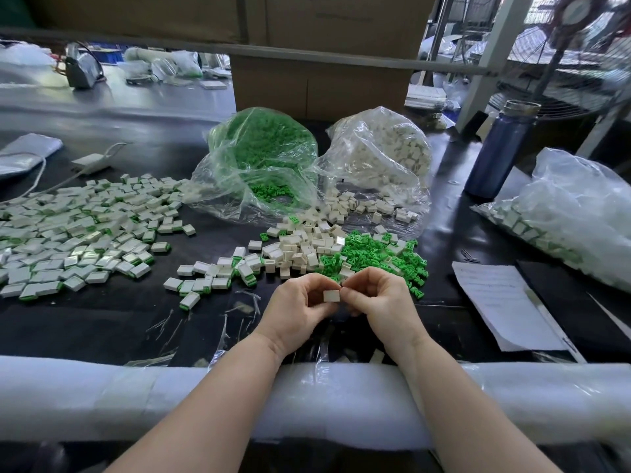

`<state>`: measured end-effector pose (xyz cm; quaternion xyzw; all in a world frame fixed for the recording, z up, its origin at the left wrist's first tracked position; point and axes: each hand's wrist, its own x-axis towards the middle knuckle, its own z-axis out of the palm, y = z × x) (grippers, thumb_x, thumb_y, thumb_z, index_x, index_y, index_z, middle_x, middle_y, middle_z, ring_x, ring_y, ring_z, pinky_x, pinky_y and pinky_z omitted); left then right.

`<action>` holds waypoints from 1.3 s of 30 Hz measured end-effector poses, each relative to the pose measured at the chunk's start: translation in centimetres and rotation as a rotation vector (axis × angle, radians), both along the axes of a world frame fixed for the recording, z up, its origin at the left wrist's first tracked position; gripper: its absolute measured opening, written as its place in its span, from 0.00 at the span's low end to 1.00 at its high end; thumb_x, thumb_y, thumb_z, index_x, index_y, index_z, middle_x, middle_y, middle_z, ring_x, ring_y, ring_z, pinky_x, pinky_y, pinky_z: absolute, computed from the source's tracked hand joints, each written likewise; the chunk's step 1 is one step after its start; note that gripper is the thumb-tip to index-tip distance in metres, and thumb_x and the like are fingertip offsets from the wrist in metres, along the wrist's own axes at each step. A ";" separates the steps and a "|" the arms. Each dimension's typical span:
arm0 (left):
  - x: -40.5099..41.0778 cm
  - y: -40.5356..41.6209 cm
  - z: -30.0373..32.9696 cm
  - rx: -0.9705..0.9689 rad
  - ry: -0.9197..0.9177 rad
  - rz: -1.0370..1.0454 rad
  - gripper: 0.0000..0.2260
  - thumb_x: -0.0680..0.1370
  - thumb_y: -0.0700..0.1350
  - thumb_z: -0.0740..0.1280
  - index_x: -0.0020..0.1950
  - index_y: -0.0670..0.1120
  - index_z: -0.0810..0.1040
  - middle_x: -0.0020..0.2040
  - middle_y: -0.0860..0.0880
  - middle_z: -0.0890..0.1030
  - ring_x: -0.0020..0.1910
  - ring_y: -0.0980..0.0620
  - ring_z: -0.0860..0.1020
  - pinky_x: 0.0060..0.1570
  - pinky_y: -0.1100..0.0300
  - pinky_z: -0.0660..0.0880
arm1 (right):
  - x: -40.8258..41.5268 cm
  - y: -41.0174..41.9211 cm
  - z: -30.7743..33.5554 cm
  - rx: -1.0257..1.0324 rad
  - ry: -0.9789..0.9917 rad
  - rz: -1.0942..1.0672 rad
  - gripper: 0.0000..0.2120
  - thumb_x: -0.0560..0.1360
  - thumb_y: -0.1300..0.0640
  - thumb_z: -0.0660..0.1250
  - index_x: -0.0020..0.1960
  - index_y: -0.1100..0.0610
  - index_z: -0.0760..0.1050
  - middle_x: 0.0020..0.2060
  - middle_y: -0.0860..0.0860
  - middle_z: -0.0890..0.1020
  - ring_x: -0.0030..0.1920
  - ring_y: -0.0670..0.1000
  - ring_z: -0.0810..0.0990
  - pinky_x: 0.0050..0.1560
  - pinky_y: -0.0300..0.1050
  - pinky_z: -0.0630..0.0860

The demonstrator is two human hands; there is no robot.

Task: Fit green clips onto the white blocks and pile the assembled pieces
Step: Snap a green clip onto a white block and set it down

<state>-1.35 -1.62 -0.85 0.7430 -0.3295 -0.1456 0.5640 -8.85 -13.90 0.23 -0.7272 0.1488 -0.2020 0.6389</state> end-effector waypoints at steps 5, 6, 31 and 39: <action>0.2 0.0 -0.2 0.014 -0.026 0.035 0.04 0.76 0.42 0.68 0.45 0.52 0.76 0.42 0.47 0.82 0.40 0.51 0.80 0.47 0.60 0.77 | -0.2 -0.2 -0.1 0.096 -0.028 0.007 0.03 0.72 0.68 0.68 0.42 0.62 0.78 0.27 0.50 0.82 0.27 0.44 0.79 0.28 0.34 0.75; 0.2 0.0 -0.2 0.018 -0.036 0.048 0.03 0.76 0.43 0.67 0.44 0.51 0.77 0.42 0.49 0.82 0.40 0.53 0.80 0.47 0.62 0.76 | -0.2 -0.2 -0.1 0.088 -0.025 0.007 0.04 0.72 0.68 0.68 0.41 0.61 0.78 0.27 0.50 0.82 0.27 0.44 0.79 0.28 0.34 0.75; 0.0 0.3 0.3 0.200 -0.144 0.014 0.08 0.76 0.43 0.68 0.50 0.42 0.83 0.43 0.47 0.77 0.46 0.49 0.77 0.53 0.55 0.72 | 0.1 0.0 -0.3 -0.180 0.166 0.048 0.10 0.74 0.65 0.67 0.35 0.56 0.75 0.27 0.50 0.78 0.25 0.42 0.73 0.30 0.35 0.73; -0.1 0.0 0.4 0.095 -0.071 0.068 0.06 0.75 0.43 0.68 0.49 0.44 0.83 0.42 0.52 0.80 0.46 0.53 0.78 0.50 0.65 0.74 | 0.0 0.1 -0.2 -0.021 0.034 0.006 0.06 0.73 0.67 0.68 0.37 0.62 0.77 0.23 0.48 0.78 0.25 0.42 0.75 0.28 0.33 0.72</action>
